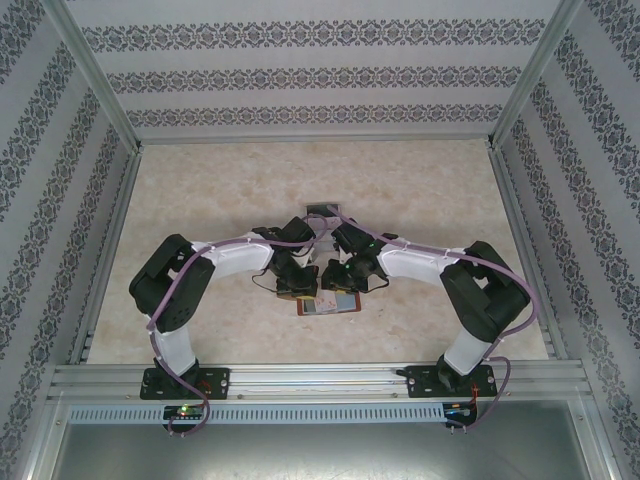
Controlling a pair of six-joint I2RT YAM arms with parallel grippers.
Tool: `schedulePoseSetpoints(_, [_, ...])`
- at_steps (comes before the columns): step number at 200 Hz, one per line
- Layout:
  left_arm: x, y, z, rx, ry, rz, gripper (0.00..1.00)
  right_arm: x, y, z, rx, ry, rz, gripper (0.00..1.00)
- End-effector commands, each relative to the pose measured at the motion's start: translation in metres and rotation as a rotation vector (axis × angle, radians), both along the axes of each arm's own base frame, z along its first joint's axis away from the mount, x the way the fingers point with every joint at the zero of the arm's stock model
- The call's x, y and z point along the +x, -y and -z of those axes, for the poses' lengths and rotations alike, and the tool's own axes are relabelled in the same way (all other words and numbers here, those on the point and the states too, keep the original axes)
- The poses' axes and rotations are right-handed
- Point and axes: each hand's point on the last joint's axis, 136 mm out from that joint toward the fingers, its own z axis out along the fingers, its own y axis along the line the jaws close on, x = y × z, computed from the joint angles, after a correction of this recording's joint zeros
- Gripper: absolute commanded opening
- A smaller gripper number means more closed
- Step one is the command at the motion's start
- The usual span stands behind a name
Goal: Take the credit cards out of the card holder
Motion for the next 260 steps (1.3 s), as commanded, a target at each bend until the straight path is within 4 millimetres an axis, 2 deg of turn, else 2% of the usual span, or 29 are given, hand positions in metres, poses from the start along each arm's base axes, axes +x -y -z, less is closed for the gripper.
schedulePoseSetpoints(1, [-0.007, -0.007, 0.012, 0.062, -0.019, 0.027, 0.01, -0.005, 0.004, 0.008, -0.001, -0.024, -0.010, 0.31])
schedulePoseSetpoints(33, [-0.009, -0.011, 0.017, 0.091, -0.029, 0.035, 0.01, -0.004, 0.009, 0.007, -0.019, -0.016, -0.002, 0.35])
schedulePoseSetpoints(68, [-0.010, -0.014, 0.018, 0.102, -0.031, 0.037, 0.01, -0.002, 0.010, 0.000, -0.005, 0.000, 0.005, 0.34])
schedulePoseSetpoints(109, [-0.010, -0.014, 0.018, 0.104, -0.027, 0.033, 0.00, -0.004, 0.013, 0.003, -0.007, -0.007, 0.007, 0.34])
schedulePoseSetpoints(139, [-0.010, -0.015, 0.018, 0.105, -0.027, 0.032, 0.00, -0.002, 0.011, -0.006, 0.032, 0.011, 0.015, 0.34])
schedulePoseSetpoints(177, [-0.010, -0.014, 0.017, 0.103, -0.025, 0.031, 0.00, -0.001, 0.010, -0.009, 0.055, 0.020, 0.022, 0.33])
schedulePoseSetpoints(228, [-0.009, -0.014, 0.017, 0.102, -0.027, 0.030, 0.00, -0.007, 0.006, 0.004, 0.081, -0.032, 0.010, 0.29])
schedulePoseSetpoints(260, [-0.009, -0.014, 0.017, 0.102, -0.027, 0.029, 0.00, -0.007, -0.003, -0.002, 0.148, -0.034, 0.012, 0.24])
